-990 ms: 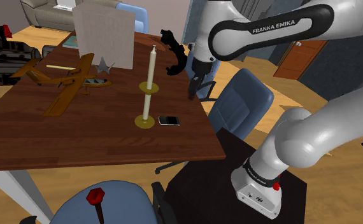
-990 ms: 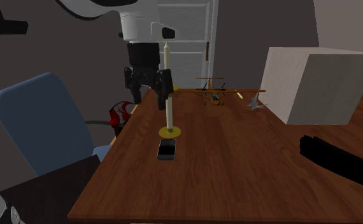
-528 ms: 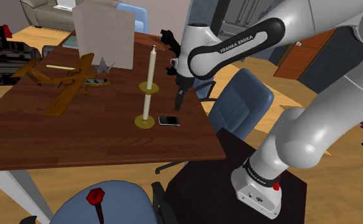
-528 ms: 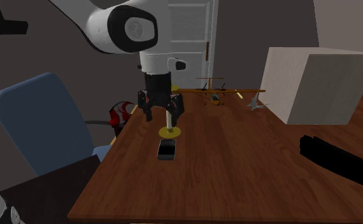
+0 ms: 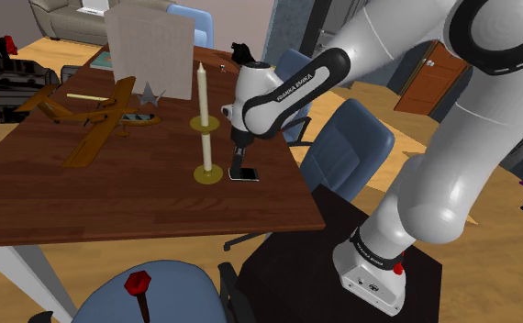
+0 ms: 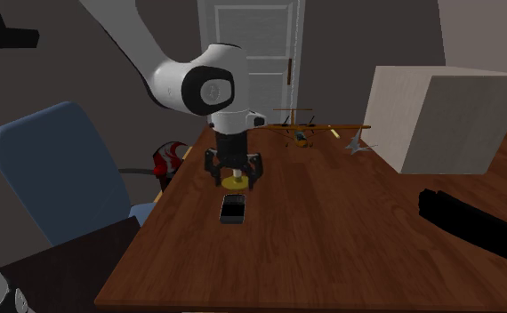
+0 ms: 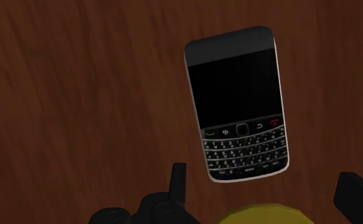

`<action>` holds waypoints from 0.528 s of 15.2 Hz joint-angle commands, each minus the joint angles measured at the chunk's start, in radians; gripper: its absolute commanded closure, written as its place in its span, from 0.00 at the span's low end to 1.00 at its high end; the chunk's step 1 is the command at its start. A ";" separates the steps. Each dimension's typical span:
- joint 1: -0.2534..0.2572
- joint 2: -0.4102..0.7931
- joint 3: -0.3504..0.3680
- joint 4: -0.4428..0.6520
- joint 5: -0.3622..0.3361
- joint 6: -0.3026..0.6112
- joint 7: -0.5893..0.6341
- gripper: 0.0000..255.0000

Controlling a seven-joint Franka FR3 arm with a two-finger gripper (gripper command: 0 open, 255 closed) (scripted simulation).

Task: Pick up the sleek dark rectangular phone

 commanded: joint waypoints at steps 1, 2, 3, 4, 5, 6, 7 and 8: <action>-0.001 0.031 0.001 0.001 0.003 0.032 -0.011 0.00; -0.001 0.044 0.001 0.000 0.003 0.045 -0.011 0.00; -0.001 0.057 0.001 -0.001 0.003 0.059 -0.011 0.00; -0.001 0.070 0.001 -0.002 0.003 0.073 -0.011 0.00; -0.001 0.083 0.001 -0.002 0.003 0.086 -0.011 0.00; -0.001 0.097 0.001 -0.002 0.004 0.099 -0.011 0.00; -0.001 0.104 0.001 -0.002 0.004 0.107 -0.011 0.00; -0.001 0.104 0.001 -0.002 0.004 0.107 -0.011 0.00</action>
